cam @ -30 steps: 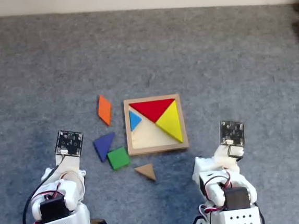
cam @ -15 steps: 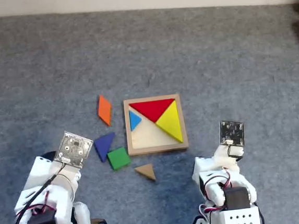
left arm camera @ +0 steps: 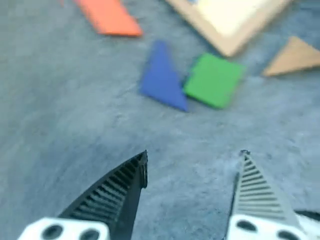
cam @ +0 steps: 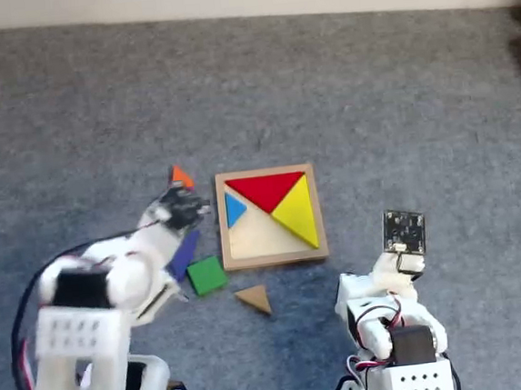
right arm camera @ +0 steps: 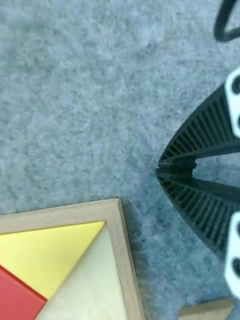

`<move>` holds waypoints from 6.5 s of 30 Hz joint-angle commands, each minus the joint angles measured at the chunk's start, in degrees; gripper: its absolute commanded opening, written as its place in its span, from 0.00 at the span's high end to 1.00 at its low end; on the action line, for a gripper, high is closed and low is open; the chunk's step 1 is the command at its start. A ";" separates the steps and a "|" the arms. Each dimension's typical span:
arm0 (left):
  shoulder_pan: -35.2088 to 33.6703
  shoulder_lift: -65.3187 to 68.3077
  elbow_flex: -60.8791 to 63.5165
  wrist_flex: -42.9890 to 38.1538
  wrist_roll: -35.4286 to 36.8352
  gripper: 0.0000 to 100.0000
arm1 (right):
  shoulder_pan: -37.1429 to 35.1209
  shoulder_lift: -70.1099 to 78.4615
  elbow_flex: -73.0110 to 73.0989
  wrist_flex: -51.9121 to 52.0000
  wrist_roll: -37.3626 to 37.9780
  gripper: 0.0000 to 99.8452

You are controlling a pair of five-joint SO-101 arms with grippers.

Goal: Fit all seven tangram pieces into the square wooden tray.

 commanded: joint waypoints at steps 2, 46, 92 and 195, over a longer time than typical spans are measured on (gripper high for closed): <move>5.49 11.82 -4.79 -3.87 -0.35 0.72 | 0.57 -0.92 8.57 0.57 0.35 0.98; 11.21 50.07 -18.68 -16.18 4.40 0.87 | 1.89 -1.10 8.66 0.57 0.35 0.98; 16.22 67.91 -43.65 -16.35 29.71 0.71 | 3.47 -1.45 8.66 0.75 0.35 0.98; -5.41 84.53 -60.44 -14.51 37.45 0.71 | 3.47 -1.19 8.66 0.40 0.35 0.98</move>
